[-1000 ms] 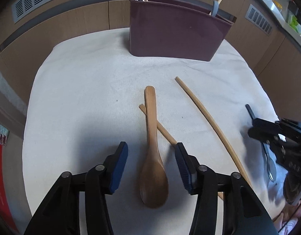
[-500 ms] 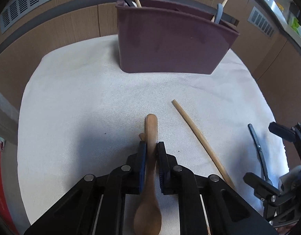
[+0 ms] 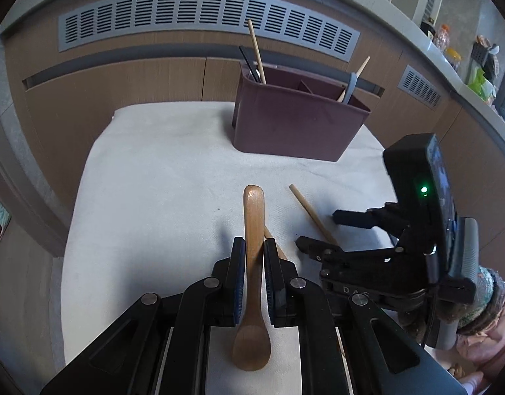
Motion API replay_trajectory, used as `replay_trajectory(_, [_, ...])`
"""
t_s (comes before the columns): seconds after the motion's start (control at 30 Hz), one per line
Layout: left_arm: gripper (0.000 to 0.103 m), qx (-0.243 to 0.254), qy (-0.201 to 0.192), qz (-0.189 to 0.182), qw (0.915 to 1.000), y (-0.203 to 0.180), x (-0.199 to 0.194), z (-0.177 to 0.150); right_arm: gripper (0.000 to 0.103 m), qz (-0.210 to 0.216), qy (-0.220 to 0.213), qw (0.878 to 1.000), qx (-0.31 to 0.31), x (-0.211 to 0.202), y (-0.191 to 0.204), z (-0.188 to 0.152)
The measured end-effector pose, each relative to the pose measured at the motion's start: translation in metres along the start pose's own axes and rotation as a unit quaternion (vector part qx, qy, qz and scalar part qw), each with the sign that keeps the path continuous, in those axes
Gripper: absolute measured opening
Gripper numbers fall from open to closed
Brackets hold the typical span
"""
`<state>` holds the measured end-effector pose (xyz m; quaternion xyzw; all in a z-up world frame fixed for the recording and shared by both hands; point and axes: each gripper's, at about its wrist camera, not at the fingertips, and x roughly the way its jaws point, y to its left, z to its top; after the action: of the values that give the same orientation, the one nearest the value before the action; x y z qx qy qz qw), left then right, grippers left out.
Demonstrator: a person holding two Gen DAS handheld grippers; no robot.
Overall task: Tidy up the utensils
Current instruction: 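Grasp the wooden spoon with the left gripper while the right gripper grasps a wooden chopstick, then lift the wooden spoon and chopstick up over the maroon holder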
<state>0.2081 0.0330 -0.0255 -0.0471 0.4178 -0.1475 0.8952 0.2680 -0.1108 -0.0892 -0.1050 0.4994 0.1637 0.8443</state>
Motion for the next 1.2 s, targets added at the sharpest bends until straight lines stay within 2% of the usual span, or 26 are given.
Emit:
replay_trajectory(0.03, [0.012,0.0,-0.003,0.0,1.0,0.001,-0.003,0.0,0.021,0.002,0.002,1.0,-0.008,-0.002,0.003,-0.001])
replay_trajectory(0.1, [0.012,0.0,-0.007,-0.001,1.0,0.001,-0.007,-0.001,0.01,0.011,0.008,1.0,-0.017,-0.006,0.007,-0.004])
replay_trajectory(0.13, [0.012,0.0,-0.01,-0.002,0.9999,0.0,-0.01,-0.001,0.008,0.01,0.009,1.0,-0.017,-0.008,0.007,-0.007])
replay_trajectory(0.27, [0.012,-0.006,-0.02,-0.001,0.9998,-0.002,-0.018,-0.001,0.007,0.009,0.002,1.0,-0.001,-0.02,-0.005,-0.02])
replay_trajectory(0.53, [0.012,-0.014,-0.037,-0.02,0.999,-0.015,-0.033,-0.005,0.007,0.025,-0.049,0.998,0.034,-0.071,-0.031,-0.044])
replay_trajectory(0.77, [0.012,0.004,-0.061,-0.029,0.9977,-0.04,-0.056,0.001,0.007,0.011,-0.115,0.992,0.051,-0.118,-0.047,-0.053])
replay_trajectory(1.2, [0.012,0.041,-0.099,-0.026,0.9939,-0.076,-0.094,0.016,0.006,0.006,-0.193,0.979,0.071,-0.171,-0.056,-0.059])
